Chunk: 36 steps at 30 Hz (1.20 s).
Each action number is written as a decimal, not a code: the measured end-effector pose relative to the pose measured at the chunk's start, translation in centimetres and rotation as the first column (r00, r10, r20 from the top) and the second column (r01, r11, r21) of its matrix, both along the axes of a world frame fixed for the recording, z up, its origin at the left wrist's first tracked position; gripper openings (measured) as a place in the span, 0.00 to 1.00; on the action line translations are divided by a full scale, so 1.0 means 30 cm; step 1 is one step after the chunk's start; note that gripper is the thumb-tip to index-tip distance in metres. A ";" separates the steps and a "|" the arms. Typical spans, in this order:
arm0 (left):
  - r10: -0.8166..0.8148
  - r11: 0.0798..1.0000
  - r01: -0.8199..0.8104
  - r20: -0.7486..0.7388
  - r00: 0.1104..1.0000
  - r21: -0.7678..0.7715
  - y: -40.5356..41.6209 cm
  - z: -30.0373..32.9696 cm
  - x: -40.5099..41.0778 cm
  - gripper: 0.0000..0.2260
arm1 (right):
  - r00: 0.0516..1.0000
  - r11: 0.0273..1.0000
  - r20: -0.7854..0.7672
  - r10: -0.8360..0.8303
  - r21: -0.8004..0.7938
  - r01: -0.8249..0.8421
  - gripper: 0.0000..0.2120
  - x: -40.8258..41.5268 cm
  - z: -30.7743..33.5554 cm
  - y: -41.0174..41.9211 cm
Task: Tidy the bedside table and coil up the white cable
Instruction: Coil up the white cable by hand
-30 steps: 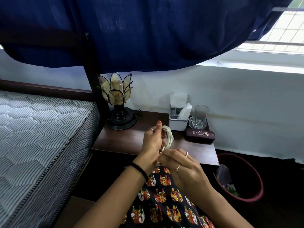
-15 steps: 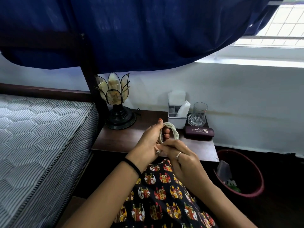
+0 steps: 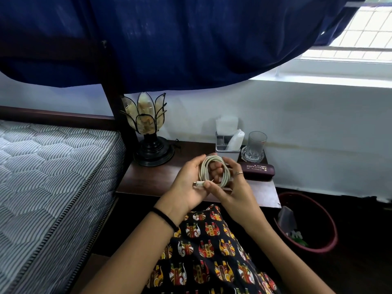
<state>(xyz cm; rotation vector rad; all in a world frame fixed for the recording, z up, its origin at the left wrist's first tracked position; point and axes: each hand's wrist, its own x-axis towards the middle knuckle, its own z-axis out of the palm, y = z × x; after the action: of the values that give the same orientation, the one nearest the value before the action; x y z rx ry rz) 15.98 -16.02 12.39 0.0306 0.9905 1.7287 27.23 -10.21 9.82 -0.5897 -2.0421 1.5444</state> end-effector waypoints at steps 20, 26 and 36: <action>-0.033 0.981 -0.020 -0.265 0.964 -0.192 -0.007 -0.141 -0.023 0.07 | 0.971 0.960 0.112 -0.210 -0.164 0.226 0.27 -0.113 -0.186 0.074; -0.049 0.959 -0.042 -0.308 0.950 -0.282 0.016 -0.264 -0.127 0.07 | 0.959 0.949 0.182 -0.219 -0.189 0.252 0.33 -0.210 -0.290 0.118; 0.104 0.836 -0.324 -0.451 0.886 -0.443 0.239 -0.535 -0.392 0.11 | 0.938 0.947 0.250 -0.239 -0.155 0.282 0.21 -0.501 -0.505 0.279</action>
<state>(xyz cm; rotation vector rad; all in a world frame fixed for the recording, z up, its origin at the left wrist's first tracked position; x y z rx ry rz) 4.23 -8.84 -3.67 -0.0678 1.8126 1.6410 12.21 -1.84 -5.35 -1.1130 -1.8910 1.5771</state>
